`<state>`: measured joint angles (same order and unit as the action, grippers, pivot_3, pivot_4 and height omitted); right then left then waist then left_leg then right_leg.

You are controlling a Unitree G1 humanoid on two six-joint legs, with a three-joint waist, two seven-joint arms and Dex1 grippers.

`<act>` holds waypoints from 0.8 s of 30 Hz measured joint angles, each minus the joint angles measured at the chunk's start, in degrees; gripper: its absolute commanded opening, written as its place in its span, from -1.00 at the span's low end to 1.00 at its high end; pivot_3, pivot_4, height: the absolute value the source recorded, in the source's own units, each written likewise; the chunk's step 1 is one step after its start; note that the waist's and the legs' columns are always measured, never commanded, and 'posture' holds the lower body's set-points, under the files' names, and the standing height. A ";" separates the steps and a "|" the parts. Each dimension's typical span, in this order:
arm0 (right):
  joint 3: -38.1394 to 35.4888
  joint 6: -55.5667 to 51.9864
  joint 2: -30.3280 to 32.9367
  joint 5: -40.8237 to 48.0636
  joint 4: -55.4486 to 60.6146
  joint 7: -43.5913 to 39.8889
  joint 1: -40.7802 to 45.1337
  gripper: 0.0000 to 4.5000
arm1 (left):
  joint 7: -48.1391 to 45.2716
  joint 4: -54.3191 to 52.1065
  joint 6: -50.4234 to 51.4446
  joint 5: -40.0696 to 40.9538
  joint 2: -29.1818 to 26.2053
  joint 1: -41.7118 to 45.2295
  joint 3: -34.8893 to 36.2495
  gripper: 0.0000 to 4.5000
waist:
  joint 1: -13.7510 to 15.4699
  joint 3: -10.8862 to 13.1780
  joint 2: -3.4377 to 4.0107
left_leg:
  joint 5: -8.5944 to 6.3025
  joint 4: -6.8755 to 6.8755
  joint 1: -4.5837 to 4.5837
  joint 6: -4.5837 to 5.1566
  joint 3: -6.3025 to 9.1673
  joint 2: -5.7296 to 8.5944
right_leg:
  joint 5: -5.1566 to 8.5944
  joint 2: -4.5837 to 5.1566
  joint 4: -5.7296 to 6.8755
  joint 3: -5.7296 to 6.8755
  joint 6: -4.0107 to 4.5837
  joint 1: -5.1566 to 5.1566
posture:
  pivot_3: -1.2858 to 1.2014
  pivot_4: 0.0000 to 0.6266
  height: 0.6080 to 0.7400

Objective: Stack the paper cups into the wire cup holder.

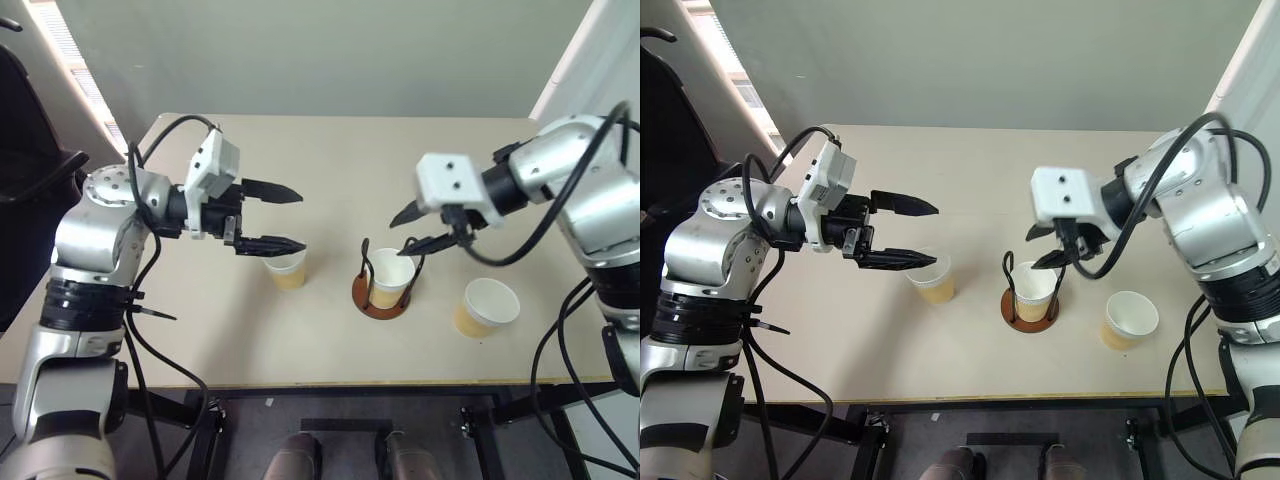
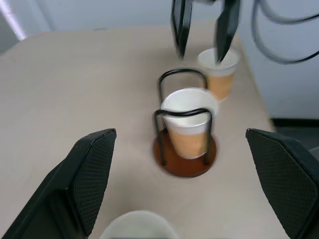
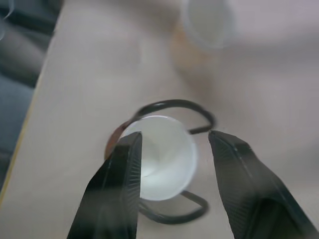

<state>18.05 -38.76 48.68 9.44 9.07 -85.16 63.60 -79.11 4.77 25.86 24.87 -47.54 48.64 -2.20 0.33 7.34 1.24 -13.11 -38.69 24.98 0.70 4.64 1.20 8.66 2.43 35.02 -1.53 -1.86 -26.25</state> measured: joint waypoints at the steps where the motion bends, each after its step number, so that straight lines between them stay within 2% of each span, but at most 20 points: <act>1: -1.65 -2.17 0.03 1.52 0.06 0.25 0.25 -0.01 | 0.67 -0.72 -0.52 -1.53 -0.91 0.00 -0.66 1.00 | 0.00 0.00 0.00 | 0.01 0.01 -0.01 -0.01 0.00 0.00 | 0.00 0.00 -0.04 -0.01 0.00 0.00 | 0.03 -0.52 1.00; 6: -10.10 -16.90 1.66 11.68 2.68 2.04 2.41 -0.01 | 1.73 -8.55 -2.59 -8.71 -5.82 -0.68 -5.21 1.00 | 0.01 0.00 -0.01 | 0.02 0.03 0.00 -0.04 0.00 0.02 | 0.11 -0.03 -0.08 -0.03 0.11 0.01 | 0.03 -0.52 1.00; 12: -15.01 -29.46 1.60 22.02 4.74 5.53 3.12 -0.01 | 1.79 -11.73 -4.33 -17.72 -10.10 -1.85 -10.97 1.00 | -0.02 0.00 0.00 | 0.00 0.10 -0.04 -0.01 0.01 0.02 | 0.14 -0.03 0.02 -0.04 0.15 -0.05 | 0.03 -0.52 1.00; 18: -16.17 -32.95 1.61 28.24 5.19 8.56 3.53 -0.01 | 1.58 -12.01 -5.92 -22.71 -10.85 -3.75 -14.11 1.00 | -0.02 -0.01 0.00 | -0.18 0.11 -0.04 0.30 0.04 0.03 | 0.15 -0.03 0.05 -0.04 0.18 -0.07 | 0.03 -0.52 1.00; 24: -16.12 -31.81 1.95 30.07 4.97 10.01 3.53 -0.01 | 2.00 -9.77 -8.81 -26.83 -9.46 -3.96 -16.43 1.00 | -0.01 -0.01 0.00 | -0.25 0.11 -0.04 0.43 0.07 0.03 | 0.13 -0.03 0.12 -0.02 0.22 -0.09 | 0.03 -0.52 1.00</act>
<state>1.93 -70.57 50.63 39.51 14.04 -75.15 67.13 -77.11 -4.99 17.05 -1.96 -57.00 44.68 -18.64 0.32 7.33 1.23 -13.37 -38.58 24.93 1.12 4.71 1.22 8.79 2.40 35.15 -1.56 -1.65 -26.34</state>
